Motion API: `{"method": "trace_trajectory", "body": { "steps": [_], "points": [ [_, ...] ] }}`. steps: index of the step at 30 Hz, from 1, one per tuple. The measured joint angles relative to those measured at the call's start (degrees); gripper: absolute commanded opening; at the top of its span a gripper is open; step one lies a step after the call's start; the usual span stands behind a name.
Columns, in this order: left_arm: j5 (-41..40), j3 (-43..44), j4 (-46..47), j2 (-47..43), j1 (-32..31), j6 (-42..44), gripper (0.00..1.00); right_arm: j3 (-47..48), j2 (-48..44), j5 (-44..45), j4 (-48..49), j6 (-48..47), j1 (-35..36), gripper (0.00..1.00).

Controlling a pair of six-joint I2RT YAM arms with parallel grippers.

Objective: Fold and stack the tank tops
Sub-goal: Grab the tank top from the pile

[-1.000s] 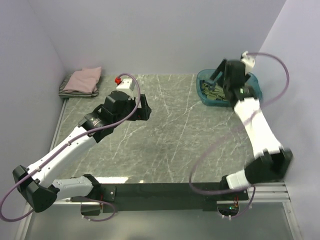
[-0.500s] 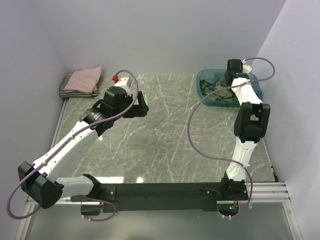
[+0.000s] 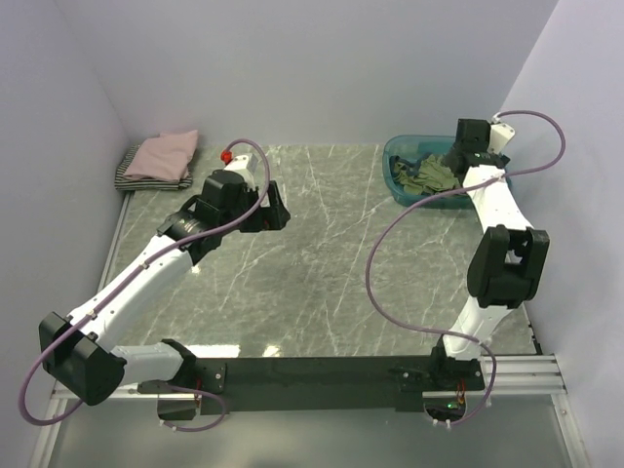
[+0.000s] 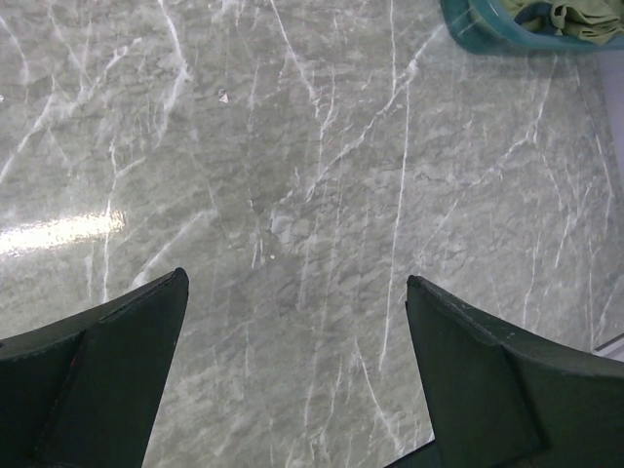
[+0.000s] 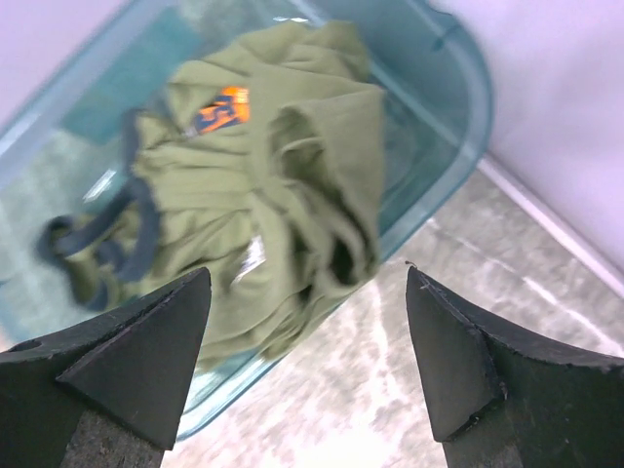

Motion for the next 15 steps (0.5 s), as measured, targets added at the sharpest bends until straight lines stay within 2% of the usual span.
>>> {"method": "trace_trajectory", "body": {
  "steps": [7, 13, 15],
  "points": [
    [1.8, 0.0, 0.1, 0.0, 1.3, 0.1, 0.99, 5.6, 9.9, 0.8, -1.3, -1.5, -2.6, 0.85],
    [2.4, -0.1, 0.3, 0.0, 2.6, 0.2, 0.99, 10.9, 16.8, 0.7, -3.9, -2.3, -3.0, 0.66],
    [2.7, -0.2, 0.4, 0.0, 3.0, 0.2, 1.00, 13.2, 18.3, 0.7, -4.7, -2.8, -3.0, 0.50]
  ]
}}
